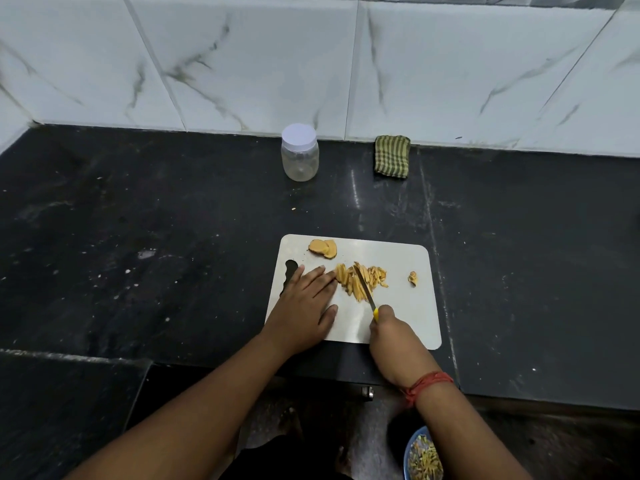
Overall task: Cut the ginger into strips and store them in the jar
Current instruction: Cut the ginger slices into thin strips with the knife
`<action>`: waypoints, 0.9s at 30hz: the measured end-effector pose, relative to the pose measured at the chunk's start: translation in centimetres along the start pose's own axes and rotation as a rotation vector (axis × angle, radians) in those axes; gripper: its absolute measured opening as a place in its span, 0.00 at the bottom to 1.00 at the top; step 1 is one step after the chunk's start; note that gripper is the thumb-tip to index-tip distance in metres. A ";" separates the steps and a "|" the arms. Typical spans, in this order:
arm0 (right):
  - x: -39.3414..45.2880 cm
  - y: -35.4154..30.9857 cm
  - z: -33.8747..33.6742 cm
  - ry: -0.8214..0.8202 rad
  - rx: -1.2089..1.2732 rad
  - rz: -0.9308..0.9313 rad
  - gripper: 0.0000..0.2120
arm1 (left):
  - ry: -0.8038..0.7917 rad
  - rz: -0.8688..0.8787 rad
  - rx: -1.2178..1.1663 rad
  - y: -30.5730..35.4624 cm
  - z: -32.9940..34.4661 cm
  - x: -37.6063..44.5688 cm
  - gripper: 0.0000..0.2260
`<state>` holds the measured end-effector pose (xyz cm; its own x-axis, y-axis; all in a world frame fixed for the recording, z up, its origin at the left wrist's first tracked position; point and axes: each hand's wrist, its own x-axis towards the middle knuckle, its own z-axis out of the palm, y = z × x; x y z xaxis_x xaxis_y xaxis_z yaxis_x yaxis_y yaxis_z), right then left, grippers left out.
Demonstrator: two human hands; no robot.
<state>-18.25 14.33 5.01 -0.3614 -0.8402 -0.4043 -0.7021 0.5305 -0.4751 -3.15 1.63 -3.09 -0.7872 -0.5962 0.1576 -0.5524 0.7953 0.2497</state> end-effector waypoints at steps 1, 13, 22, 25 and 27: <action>0.1 0.1 -0.3 0.011 -0.001 -0.004 0.02 | 0.022 -0.015 -0.022 0.1 0.1 0.2 0.24; 2.7 -0.7 -2.6 0.056 0.008 0.018 0.04 | 0.048 -0.243 -0.030 -3.2 -2.4 7.3 0.18; 3.9 -0.8 -3.4 0.055 0.005 0.022 0.03 | 0.207 -0.305 -0.014 -3.1 -2.5 6.6 0.18; 4.2 -0.6 -3.5 0.040 0.015 0.032 0.05 | 0.201 -0.330 -0.019 -1.9 -1.6 4.7 0.15; 4.2 -0.7 -3.4 0.026 0.017 0.023 0.05 | 0.156 -0.344 0.009 -1.1 -0.9 3.7 0.18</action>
<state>-21.33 10.05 6.35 -0.3933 -0.8301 -0.3954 -0.6826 0.5517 -0.4793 -5.18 -1.58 -1.91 -0.5049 -0.8373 0.2097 -0.7799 0.5466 0.3050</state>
